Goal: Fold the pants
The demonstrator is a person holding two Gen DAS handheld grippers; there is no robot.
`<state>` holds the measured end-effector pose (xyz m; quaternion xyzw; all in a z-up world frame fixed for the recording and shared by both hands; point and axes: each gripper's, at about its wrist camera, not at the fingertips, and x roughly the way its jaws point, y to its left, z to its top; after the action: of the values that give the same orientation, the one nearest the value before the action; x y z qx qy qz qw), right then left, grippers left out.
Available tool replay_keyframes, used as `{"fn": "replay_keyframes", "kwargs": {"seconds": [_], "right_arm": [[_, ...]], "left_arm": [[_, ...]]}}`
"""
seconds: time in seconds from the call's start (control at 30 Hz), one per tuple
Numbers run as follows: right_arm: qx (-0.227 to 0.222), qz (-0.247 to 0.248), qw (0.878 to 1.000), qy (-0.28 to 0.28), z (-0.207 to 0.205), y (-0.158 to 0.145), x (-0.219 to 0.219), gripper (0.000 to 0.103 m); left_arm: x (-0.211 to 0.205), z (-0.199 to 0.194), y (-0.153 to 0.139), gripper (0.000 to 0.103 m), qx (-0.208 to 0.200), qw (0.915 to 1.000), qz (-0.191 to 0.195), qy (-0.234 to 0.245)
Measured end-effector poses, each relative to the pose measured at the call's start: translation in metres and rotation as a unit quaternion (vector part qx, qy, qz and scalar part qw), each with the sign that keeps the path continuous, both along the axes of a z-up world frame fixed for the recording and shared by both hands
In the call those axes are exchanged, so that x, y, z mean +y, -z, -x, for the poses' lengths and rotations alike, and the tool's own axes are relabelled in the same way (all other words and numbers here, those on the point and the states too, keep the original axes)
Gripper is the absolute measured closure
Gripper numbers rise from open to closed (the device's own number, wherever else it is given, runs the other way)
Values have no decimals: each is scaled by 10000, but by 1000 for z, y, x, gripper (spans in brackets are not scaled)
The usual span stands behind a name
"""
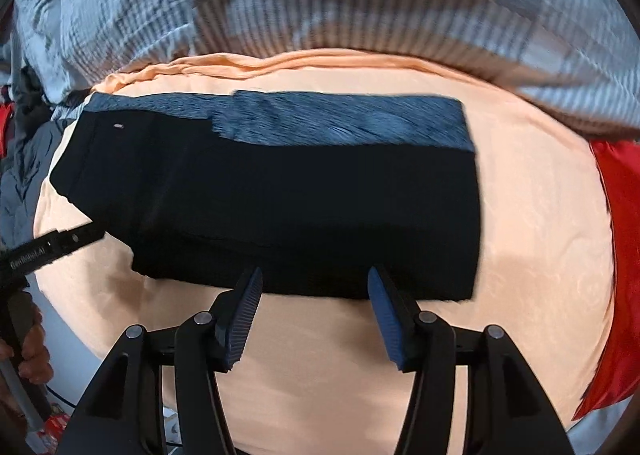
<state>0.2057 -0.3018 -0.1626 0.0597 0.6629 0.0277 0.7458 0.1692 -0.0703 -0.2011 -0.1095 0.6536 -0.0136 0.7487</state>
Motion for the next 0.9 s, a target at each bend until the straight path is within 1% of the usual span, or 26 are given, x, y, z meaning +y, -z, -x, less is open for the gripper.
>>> {"fn": "replay_keyframes", "kwargs": {"seconds": [0.07, 0.13, 0.2, 0.3, 0.37, 0.4, 0.47, 0.53, 0.67, 0.7, 0.83, 0.9], "right_arm": [[-54, 102, 9998, -146, -10, 3, 18, 43], [-54, 144, 9997, -213, -19, 8, 31, 40], [-13, 158, 9996, -239, -26, 16, 40, 38], [249, 193, 9991, -286, -31, 37, 51, 38], [326, 195, 9989, -267, -31, 45, 53, 38], [319, 195, 9990, -258, -32, 47, 53, 37], [305, 181, 9990, -262, -32, 49, 54, 36], [330, 174, 9990, -252, -34, 51, 54, 35], [378, 231, 9988, -219, -40, 54, 56, 34], [379, 253, 9987, -220, -42, 56, 58, 34], [351, 308, 9987, -209, -43, 58, 61, 33], [345, 309, 9987, -207, -43, 58, 61, 32]], "left_arm": [[21, -8, -1, 18, -93, 9997, 50, -200], [45, -18, -1, 18, -192, 9989, 81, -417], [75, -25, 2, 18, -295, 9968, 132, -734], [108, -33, 14, 18, -281, 9926, 327, -1132], [129, -40, 29, 18, -220, 9877, 578, -1435], [135, -41, 32, 18, -219, 9858, 696, -1515], [146, -44, 40, 18, -239, 9801, 1062, -1659], [152, -50, 50, 18, -286, 9747, 1406, -1712], [152, -59, 64, 18, -343, 9683, 1781, -1720], [151, -62, 65, 18, -420, 9664, 1885, -1695], [152, -66, 60, 18, -506, 9613, 2172, -1621], [153, -68, 59, 18, -564, 9562, 2344, -1658]]}}
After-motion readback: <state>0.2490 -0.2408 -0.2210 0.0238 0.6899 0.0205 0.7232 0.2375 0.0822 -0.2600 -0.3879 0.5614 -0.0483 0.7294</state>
